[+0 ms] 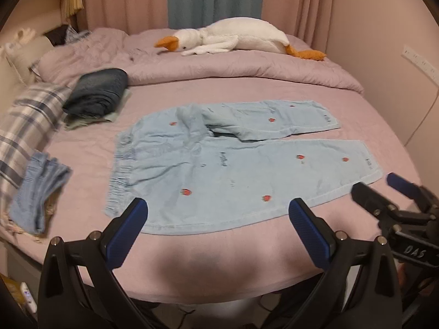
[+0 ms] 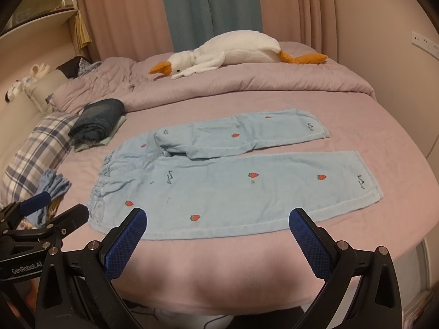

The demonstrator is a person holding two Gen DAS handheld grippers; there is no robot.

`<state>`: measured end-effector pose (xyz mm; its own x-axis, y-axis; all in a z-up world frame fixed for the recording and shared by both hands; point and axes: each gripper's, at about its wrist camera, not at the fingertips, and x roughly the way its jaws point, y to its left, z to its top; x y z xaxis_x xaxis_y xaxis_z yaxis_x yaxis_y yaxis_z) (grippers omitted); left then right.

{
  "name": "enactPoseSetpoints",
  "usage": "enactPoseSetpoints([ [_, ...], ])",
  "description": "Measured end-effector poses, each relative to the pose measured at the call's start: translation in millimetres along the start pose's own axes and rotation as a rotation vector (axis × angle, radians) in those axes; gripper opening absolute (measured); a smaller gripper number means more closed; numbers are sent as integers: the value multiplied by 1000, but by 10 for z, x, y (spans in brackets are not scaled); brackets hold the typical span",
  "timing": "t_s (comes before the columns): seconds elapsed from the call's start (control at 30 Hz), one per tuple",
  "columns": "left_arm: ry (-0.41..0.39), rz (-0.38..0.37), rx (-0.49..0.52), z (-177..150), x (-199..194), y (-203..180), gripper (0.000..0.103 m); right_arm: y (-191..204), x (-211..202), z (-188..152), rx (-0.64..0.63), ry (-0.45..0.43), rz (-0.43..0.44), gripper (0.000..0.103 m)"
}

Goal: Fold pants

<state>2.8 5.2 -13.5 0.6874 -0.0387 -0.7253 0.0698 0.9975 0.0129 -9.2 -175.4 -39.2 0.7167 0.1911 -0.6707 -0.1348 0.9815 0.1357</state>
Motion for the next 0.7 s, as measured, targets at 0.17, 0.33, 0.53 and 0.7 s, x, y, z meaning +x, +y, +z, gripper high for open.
enactPoseSetpoints([
  [0.17,38,-197,-224,-141,427,602,103,161,235,-134,-119,-14,26,103],
  [0.33,84,-218,-612,-678,885,1449,103,484,696,-514,-335,29,18,103],
  [0.53,204,-313,-851,-999,1230,1638,102,965,1094,-909,-654,-91,53,88],
  [0.7,66,-311,-854,-837,1464,1751,100,1410,1272,-1256,-926,-173,61,65],
])
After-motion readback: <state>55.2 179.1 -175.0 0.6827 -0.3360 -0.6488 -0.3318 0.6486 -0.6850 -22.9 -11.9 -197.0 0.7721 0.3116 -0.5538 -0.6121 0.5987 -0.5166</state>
